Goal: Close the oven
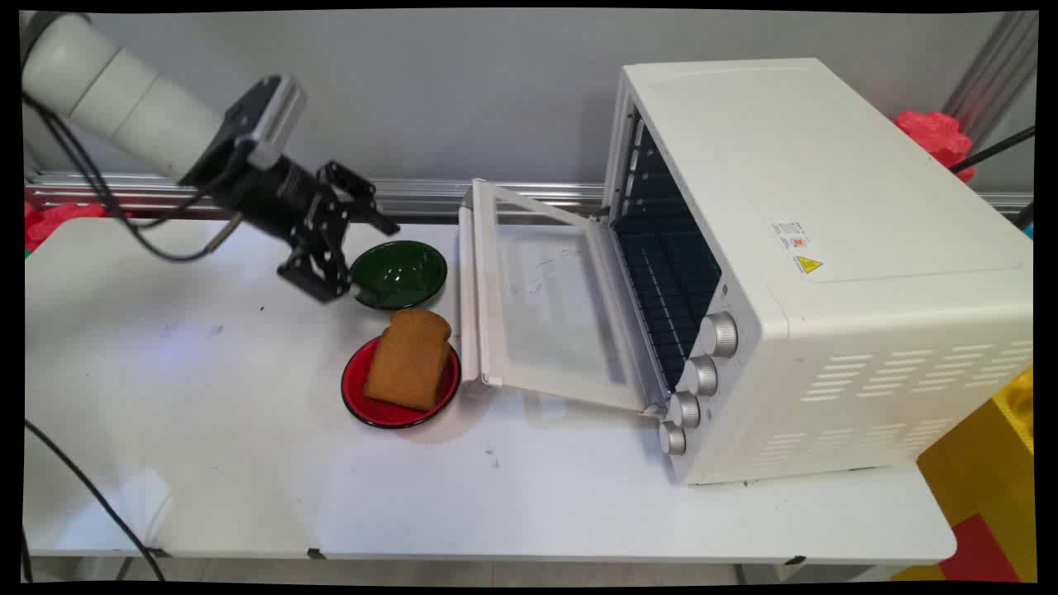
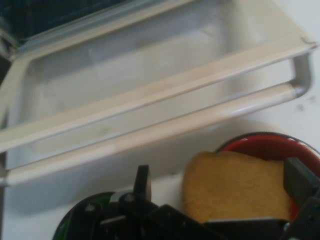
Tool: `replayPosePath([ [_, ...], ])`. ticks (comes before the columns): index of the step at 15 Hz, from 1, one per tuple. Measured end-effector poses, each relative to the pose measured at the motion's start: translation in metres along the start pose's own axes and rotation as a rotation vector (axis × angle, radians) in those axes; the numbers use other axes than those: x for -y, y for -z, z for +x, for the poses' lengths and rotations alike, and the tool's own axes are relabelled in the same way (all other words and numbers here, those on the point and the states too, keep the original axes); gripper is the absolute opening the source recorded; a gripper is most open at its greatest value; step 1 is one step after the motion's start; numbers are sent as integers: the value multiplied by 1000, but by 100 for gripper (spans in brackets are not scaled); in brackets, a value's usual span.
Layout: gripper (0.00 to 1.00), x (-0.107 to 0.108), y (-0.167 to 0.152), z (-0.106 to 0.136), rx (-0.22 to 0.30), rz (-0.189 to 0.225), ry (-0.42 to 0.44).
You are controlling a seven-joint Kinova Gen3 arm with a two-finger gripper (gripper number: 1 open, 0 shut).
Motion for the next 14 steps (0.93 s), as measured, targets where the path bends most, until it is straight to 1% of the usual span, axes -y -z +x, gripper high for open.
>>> replayPosePath([
  [3, 100, 30, 5, -6, 19, 23, 61],
  [6, 100, 55, 4, -15, 40, 25, 116],
  [11, 100, 93, -16, -31, 54, -7, 167],
  [14, 100, 100, -26, -37, 58, -26, 184],
])
